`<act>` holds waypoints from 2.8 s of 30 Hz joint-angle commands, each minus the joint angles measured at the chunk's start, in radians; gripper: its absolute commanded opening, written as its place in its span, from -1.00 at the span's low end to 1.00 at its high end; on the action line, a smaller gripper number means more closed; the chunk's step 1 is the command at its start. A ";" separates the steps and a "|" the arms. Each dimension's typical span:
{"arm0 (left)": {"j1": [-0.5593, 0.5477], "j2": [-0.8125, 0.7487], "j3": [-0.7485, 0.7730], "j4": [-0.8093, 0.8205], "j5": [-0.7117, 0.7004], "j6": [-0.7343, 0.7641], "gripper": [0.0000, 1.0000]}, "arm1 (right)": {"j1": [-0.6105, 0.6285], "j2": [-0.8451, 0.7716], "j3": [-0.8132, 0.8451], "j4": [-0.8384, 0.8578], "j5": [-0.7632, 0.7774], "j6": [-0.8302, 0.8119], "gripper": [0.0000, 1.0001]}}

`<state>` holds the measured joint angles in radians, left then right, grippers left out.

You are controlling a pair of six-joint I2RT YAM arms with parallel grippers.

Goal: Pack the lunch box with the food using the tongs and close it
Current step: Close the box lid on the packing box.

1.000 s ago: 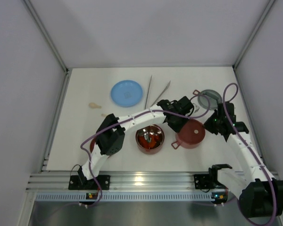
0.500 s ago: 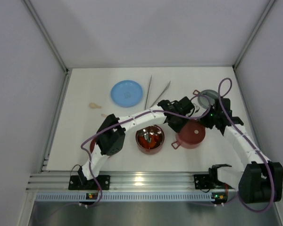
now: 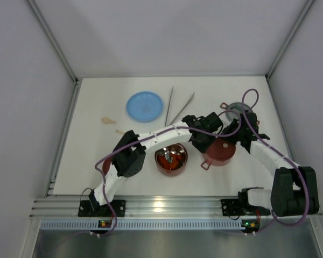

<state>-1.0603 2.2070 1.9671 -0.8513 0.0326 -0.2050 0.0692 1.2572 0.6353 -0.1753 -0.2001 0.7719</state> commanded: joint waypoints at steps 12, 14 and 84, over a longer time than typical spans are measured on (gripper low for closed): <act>0.020 -0.016 0.044 0.008 -0.165 -0.033 -0.44 | 0.004 0.016 -0.025 -0.127 0.110 -0.046 -1.00; 0.028 -0.041 0.052 0.000 -0.178 -0.042 -0.43 | 0.004 0.018 -0.023 -0.125 0.102 -0.051 -1.00; 0.235 -0.579 -0.365 0.225 -0.623 -0.284 -0.03 | 0.004 -0.143 0.194 -0.338 0.127 -0.172 -0.81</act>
<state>-0.9211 1.7321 1.6764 -0.5472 -0.4622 -0.3855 0.0692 1.1564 0.7479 -0.4366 -0.0872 0.6506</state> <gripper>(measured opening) 0.483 0.084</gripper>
